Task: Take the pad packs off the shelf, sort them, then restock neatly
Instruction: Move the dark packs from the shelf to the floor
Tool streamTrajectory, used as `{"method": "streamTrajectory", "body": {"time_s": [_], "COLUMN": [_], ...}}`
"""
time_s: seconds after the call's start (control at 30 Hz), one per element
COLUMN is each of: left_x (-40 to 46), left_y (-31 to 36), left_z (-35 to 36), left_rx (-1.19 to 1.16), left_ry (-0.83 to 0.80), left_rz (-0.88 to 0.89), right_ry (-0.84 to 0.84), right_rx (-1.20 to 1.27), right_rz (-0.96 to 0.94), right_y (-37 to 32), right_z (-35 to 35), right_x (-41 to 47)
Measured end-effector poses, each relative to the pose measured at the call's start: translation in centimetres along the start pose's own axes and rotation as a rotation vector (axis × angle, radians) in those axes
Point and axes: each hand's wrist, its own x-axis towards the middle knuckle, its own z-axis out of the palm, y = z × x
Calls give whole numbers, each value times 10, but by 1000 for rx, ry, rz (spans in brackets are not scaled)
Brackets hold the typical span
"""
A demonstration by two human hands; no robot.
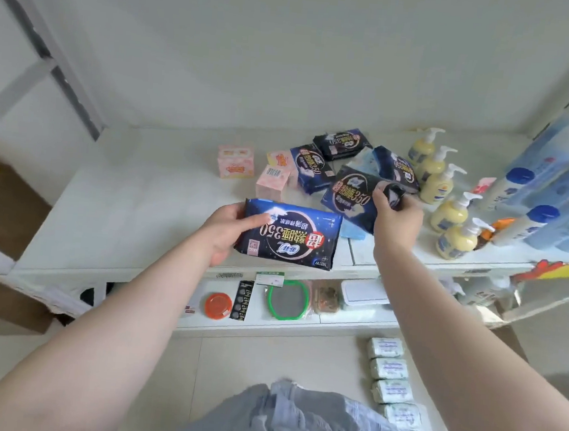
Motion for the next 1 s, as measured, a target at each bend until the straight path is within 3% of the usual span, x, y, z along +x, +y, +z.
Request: {"method": "streamTrajectory", "body": {"time_s": [0.17, 0.23, 0.4, 0.57, 0.77, 1.0], "left_x": [-50, -77, -148, -186, -218, -248], "left_y": [-10, -26, -77, -104, -137, -175], "left_z": [12, 8, -2, 5, 15, 80], "left_rx": [-133, -190, -258, -171, 91, 171], "left_ry": [-19, -50, -32, -11, -260, -165], "left_rz": [78, 61, -8, 2, -87, -152], "right_ry": [-428, -498, -549, -668, -691, -632], "right_rx": [173, 167, 135, -49, -20, -178], "right_rz": [205, 243, 449, 299, 294, 375], "right_y": [10, 18, 32, 38, 54, 92], "right_z": [-33, -43, -59, -89, -145, -227], "right_x": [-88, -127, -205, -255, -279, -299]}}
